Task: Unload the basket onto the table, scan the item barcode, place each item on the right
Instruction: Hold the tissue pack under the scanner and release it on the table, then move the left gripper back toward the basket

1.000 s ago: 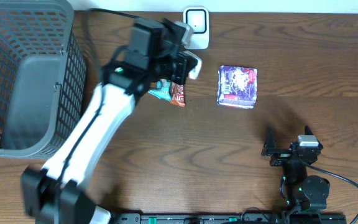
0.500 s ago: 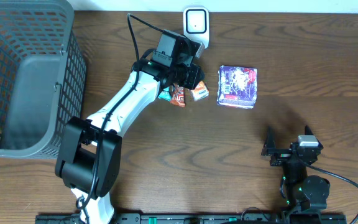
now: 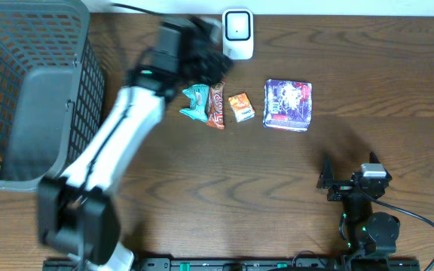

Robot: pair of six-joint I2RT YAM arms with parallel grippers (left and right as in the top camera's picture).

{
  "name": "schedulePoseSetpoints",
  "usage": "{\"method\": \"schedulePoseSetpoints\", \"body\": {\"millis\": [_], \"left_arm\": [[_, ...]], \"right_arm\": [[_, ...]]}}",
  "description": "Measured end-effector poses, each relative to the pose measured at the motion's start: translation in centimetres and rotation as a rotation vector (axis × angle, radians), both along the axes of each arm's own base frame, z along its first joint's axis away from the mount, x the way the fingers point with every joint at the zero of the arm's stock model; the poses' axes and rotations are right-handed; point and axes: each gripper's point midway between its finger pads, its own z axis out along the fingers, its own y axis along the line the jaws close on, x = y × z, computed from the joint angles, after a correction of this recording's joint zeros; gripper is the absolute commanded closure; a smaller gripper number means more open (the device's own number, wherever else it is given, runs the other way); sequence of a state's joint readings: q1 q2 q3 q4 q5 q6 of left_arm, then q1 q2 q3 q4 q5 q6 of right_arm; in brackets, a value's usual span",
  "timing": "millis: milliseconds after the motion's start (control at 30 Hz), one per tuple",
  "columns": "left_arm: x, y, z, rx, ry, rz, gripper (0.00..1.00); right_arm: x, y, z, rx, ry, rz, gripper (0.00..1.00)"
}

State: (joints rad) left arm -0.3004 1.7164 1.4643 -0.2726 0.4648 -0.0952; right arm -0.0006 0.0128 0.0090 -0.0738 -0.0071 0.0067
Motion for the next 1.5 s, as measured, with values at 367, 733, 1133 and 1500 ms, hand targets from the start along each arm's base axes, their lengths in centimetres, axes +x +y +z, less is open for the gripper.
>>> {"method": "schedulePoseSetpoints", "body": {"millis": [367,733,1133,1500], "left_arm": [[-5.5,20.3,22.2,-0.194,-0.481,0.431,0.02],[-6.5,35.5,19.9,-0.163,-0.432,0.791,0.02],[-7.3,45.1,4.9,-0.065,0.022,1.042,0.02],[-9.3,48.7,3.3,0.228,0.057,1.142,0.02]], "right_arm": [[0.0,0.0,0.0,0.0,0.0,0.0,0.01],[0.0,0.0,0.0,0.0,0.0,0.0,0.01],[0.0,0.0,0.0,0.0,0.0,0.0,0.01],[0.0,0.0,0.0,0.0,0.0,0.0,0.01]]}}
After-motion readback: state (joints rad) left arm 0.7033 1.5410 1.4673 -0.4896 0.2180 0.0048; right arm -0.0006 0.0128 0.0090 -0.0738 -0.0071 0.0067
